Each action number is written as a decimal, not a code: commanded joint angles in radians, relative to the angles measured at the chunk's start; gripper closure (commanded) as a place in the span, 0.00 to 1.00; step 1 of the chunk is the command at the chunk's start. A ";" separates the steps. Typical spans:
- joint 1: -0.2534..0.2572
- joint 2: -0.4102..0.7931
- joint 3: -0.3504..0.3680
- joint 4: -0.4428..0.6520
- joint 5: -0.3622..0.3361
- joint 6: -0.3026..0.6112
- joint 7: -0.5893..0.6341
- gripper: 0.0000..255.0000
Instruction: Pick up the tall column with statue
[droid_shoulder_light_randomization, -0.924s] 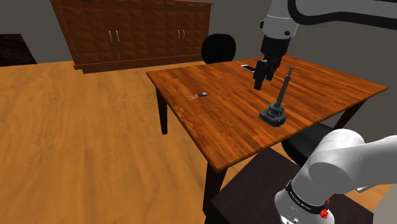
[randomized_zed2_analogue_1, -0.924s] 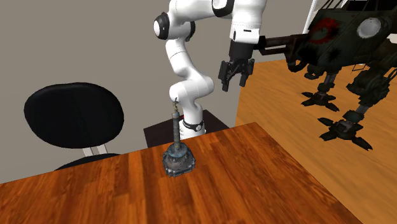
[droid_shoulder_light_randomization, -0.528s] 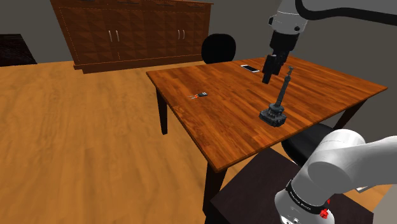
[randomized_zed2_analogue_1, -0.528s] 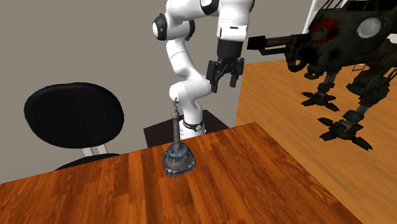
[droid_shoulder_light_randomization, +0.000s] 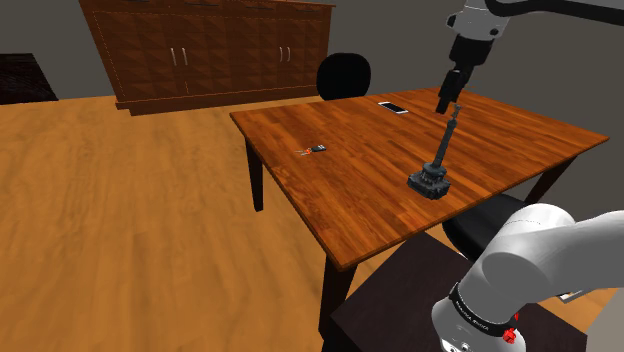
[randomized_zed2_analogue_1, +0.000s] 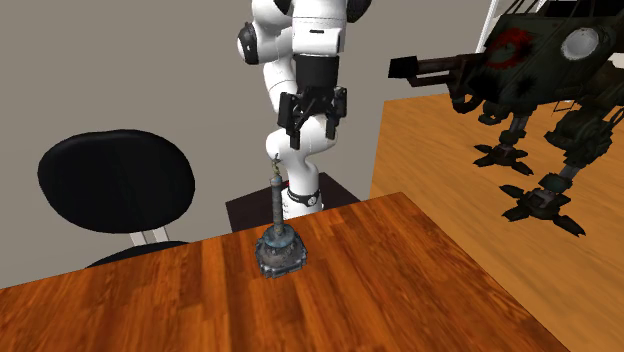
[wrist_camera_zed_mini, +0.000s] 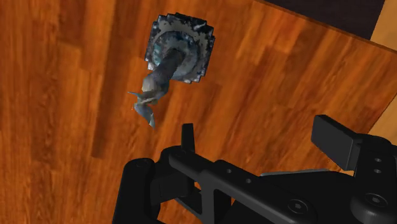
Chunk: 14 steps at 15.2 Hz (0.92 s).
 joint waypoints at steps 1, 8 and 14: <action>-0.006 0.020 -0.053 0.030 -0.027 0.008 -0.063 0.00; -0.007 0.070 -0.153 0.077 -0.065 0.049 -0.172 0.00; -0.015 0.044 -0.163 -0.015 -0.078 0.115 -0.162 0.00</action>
